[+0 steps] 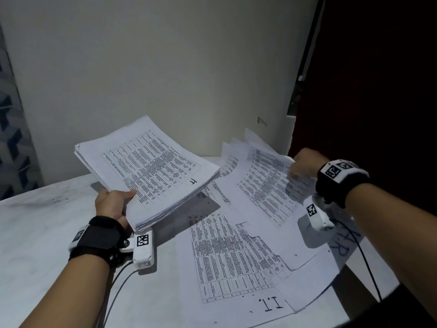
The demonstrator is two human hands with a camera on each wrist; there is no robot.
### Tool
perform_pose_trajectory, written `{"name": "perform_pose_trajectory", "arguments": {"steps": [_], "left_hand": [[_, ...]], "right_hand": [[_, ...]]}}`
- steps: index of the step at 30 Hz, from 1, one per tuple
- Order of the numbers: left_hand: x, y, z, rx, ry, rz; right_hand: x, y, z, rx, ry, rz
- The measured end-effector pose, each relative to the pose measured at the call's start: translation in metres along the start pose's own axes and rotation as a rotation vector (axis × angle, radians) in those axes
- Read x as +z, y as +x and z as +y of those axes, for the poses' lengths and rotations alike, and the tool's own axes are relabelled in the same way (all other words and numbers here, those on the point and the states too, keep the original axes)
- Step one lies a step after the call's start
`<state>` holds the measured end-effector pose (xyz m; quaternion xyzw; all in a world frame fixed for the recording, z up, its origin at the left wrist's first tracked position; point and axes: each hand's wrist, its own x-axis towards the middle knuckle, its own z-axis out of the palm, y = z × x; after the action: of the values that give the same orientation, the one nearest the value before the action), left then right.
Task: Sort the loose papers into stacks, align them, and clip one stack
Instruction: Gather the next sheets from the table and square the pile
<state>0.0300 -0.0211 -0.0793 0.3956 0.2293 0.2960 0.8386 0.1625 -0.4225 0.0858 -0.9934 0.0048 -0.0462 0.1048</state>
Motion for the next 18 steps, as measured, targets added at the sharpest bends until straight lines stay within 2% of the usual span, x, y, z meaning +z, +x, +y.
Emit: {"name": "perform_pose_trajectory", "arguments": {"steps": [4,18], "left_hand": [[0.0,-0.002,0.0,0.004,0.01,0.01],[0.001,-0.006,0.002,-0.01,0.017,0.025]], "right_hand": [[-0.022,-0.004,-0.009,-0.076,-0.001,0.073],[-0.055,-0.017,-0.025,-0.165,-0.032,0.401]]}}
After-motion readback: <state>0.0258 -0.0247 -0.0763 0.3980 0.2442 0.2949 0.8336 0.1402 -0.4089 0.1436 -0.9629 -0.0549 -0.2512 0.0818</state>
